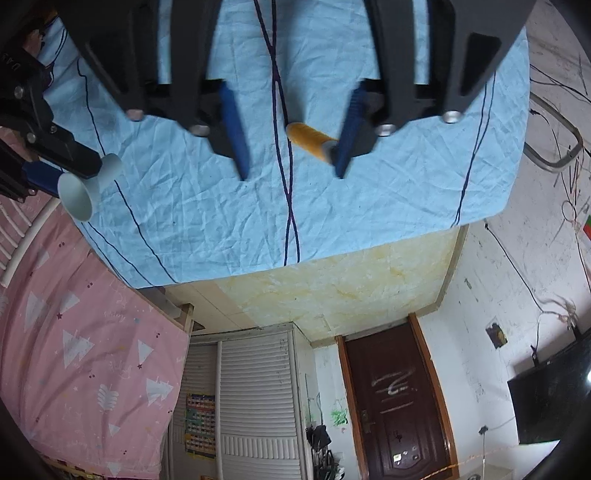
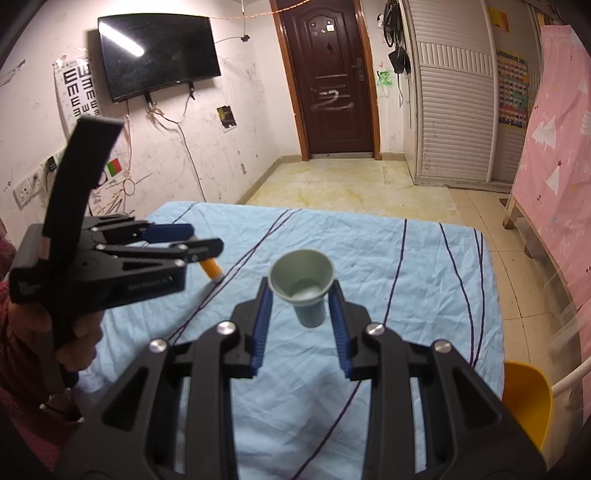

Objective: Collect trash
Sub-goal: 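Lift the orange spool with the left tool while the right tool holds the white cup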

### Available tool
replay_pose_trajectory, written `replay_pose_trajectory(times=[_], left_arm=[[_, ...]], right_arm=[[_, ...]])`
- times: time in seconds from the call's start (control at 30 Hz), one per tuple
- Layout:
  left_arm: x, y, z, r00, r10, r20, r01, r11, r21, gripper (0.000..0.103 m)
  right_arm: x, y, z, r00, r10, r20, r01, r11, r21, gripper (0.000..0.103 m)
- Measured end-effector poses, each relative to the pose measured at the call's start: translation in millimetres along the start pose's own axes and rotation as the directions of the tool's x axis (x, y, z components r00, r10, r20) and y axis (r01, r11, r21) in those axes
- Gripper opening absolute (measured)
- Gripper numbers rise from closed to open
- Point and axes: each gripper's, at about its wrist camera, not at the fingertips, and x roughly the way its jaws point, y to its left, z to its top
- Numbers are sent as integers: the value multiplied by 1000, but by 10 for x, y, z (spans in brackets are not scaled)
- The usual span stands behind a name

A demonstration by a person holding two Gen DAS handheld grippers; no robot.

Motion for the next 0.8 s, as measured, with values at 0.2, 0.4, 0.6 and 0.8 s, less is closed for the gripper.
replay_pose_trajectory(times=[0.2,0.4,0.6,0.8], left_arm=[[177,186,-44,998,20,-52,-23,998,-58,51],[408,343,-166,992,8,-130,-21,995,-99,51],[464,365,-231,990,17,-143,-29,996,-81,51],[437,327,-255,992,25,-125,-32,998,-53,48]], right_arm=[[-9,-6,-12,1000,-1,-3,1,1000,5,29],[12,-8,0,1000,-1,-7,1,1000,7,29],[24,-12,-2,1000,0,-7,1,1000,9,29],[29,-25,-18,1000,2,-6,-2,1000,12,29]])
